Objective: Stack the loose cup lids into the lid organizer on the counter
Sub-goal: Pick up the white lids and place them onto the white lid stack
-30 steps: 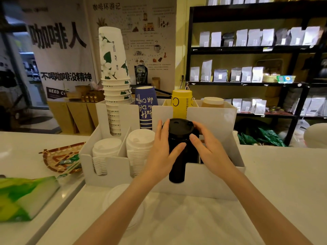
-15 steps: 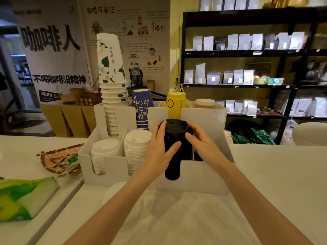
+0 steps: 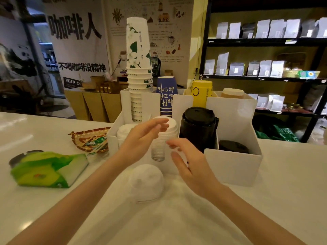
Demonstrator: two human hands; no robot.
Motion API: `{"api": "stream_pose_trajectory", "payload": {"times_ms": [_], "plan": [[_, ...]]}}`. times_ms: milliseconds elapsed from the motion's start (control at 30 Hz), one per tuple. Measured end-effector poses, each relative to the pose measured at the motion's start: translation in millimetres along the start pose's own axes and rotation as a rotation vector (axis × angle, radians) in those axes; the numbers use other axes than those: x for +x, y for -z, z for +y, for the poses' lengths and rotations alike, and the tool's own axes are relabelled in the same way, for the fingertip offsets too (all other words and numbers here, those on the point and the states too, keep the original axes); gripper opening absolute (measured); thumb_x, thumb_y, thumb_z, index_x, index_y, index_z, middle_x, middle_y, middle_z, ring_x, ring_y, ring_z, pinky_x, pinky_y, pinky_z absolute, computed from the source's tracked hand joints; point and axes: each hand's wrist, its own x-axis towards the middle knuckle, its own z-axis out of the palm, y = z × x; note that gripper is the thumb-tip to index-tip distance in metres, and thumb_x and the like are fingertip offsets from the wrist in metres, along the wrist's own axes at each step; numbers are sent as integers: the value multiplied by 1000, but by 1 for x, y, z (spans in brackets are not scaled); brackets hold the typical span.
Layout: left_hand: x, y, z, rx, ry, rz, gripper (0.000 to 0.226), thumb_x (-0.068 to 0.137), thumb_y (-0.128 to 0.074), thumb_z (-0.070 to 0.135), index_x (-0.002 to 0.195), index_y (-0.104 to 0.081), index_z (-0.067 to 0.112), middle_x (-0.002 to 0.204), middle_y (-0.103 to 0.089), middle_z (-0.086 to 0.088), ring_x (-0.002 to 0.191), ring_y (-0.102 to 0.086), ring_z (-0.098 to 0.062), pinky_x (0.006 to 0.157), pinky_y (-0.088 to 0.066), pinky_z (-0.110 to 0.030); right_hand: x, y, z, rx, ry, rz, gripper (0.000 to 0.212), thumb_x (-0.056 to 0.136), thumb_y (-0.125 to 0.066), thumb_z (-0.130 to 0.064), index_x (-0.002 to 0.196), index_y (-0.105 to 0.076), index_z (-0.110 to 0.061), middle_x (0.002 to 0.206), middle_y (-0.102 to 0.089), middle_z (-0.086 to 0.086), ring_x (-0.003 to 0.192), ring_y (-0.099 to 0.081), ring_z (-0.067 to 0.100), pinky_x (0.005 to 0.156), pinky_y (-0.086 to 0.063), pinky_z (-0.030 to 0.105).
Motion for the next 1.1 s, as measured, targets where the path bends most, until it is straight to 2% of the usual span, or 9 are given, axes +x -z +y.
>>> {"api": "stream_pose_trajectory", "payload": {"times_ms": [100,200,300,367,500,600,700,833,1100], "plan": [[-19,10,-11,25,60,29,27,92,-37,22,114,-51,29,112,-62,1,106,-56,-6,88,-47,-22,-12,-28,7,-29,-95,-307,42,88,-45,-42,128,-37,-31,132,-44,-10,112,-35,-8,98,-29,10],[-35,17,-20,58,128,67,30,92,-37,24,119,-51,25,116,-60,3,107,-55,-5,86,-45,-17,-21,-41,16,-63,-207,-452,64,79,-51,-56,134,-24,-39,146,-25,-13,127,-22,-1,106,-19,20],[-53,20,-31,184,149,34,34,91,-39,30,124,-47,29,123,-52,13,114,-47,-1,94,-41,-15,-24,-43,19,-122,-193,-489,73,76,-56,-55,137,-21,-35,149,-18,-11,126,-16,-3,103,-12,13],[-65,21,-40,277,164,-66,40,87,-40,40,127,-41,35,134,-42,16,124,-37,-1,105,-36,-27,-23,-42,21,-109,-190,-501,75,76,-59,-51,138,-21,-32,147,-20,-10,124,-19,-4,103,-15,12],[-87,22,-50,335,270,-236,65,75,-51,53,134,-28,39,149,-18,16,134,-14,1,114,-17,-28,-24,-45,28,-110,-213,-507,82,68,-60,-60,137,-23,-36,149,-24,-7,134,-26,7,113,-25,33],[-96,23,-59,441,303,-339,87,66,-67,52,136,-18,39,148,-10,16,129,-10,5,107,-12,-19,-25,-47,30,-126,-211,-500,84,65,-62,-62,136,-23,-38,150,-23,-6,136,-25,8,113,-26,33],[-101,22,-69,479,283,-338,95,58,-71,57,136,-17,41,148,-23,13,125,-23,4,103,-20,-16,-25,-47,30,-144,-184,-489,82,67,-61,-60,136,-24,-35,149,-25,-7,134,-29,8,112,-28,31],[-99,21,-71,446,230,-222,87,56,-75,52,130,-32,40,128,-47,16,109,-44,1,87,-35,-7,-21,-46,28,-127,-181,-462,79,66,-65,-59,133,-31,-35,144,-34,-10,129,-33,4,109,-29,27],[-85,35,-60,335,298,-144,75,54,-81,41,121,-47,38,103,-53,23,92,-56,0,73,-47,-9,-6,-43,19,24,-269,-386,71,56,-74,-53,121,-46,-42,123,-51,-15,107,-50,-2,90,-43,17]]}}
